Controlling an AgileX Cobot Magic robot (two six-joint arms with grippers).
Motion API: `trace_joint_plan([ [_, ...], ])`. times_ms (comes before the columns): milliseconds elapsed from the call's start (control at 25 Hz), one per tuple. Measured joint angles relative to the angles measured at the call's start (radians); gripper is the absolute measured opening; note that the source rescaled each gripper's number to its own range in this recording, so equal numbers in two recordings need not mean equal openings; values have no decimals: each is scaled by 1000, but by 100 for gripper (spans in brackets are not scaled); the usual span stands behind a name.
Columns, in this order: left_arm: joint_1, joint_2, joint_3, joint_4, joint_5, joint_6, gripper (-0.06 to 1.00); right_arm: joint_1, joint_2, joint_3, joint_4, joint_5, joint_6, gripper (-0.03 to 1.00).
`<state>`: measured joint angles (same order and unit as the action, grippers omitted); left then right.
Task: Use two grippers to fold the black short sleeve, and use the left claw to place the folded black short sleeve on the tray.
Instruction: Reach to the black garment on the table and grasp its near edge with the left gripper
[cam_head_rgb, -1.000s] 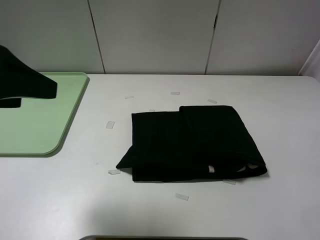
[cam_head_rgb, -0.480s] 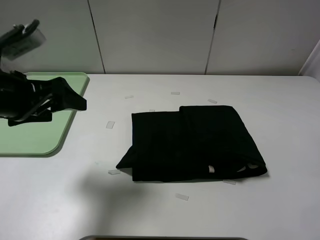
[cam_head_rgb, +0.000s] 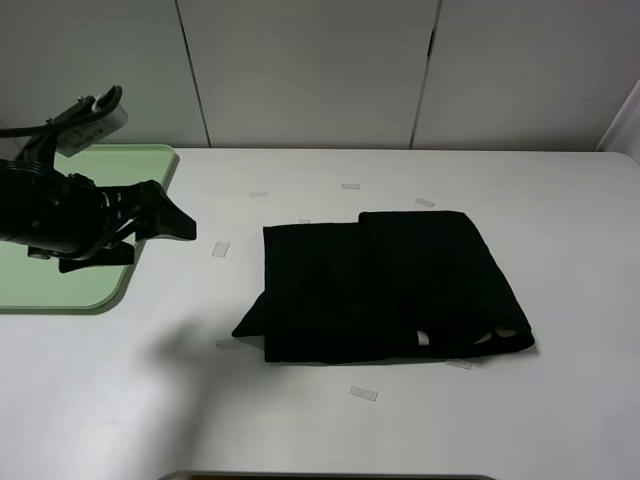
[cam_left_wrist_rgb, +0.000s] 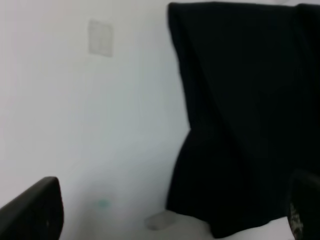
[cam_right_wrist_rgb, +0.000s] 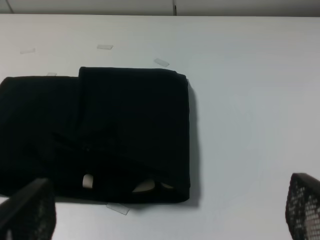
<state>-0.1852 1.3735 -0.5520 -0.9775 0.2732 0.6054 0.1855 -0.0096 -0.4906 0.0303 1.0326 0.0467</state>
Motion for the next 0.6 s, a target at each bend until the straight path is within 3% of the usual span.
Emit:
trace_joint_plan([
  [160, 22, 51, 0, -25, 3, 40, 87, 0, 0, 0, 0, 0, 0, 100],
  [600, 24, 198, -1, -193, -12, 136, 85, 0, 0, 0, -18, 0, 20, 100],
])
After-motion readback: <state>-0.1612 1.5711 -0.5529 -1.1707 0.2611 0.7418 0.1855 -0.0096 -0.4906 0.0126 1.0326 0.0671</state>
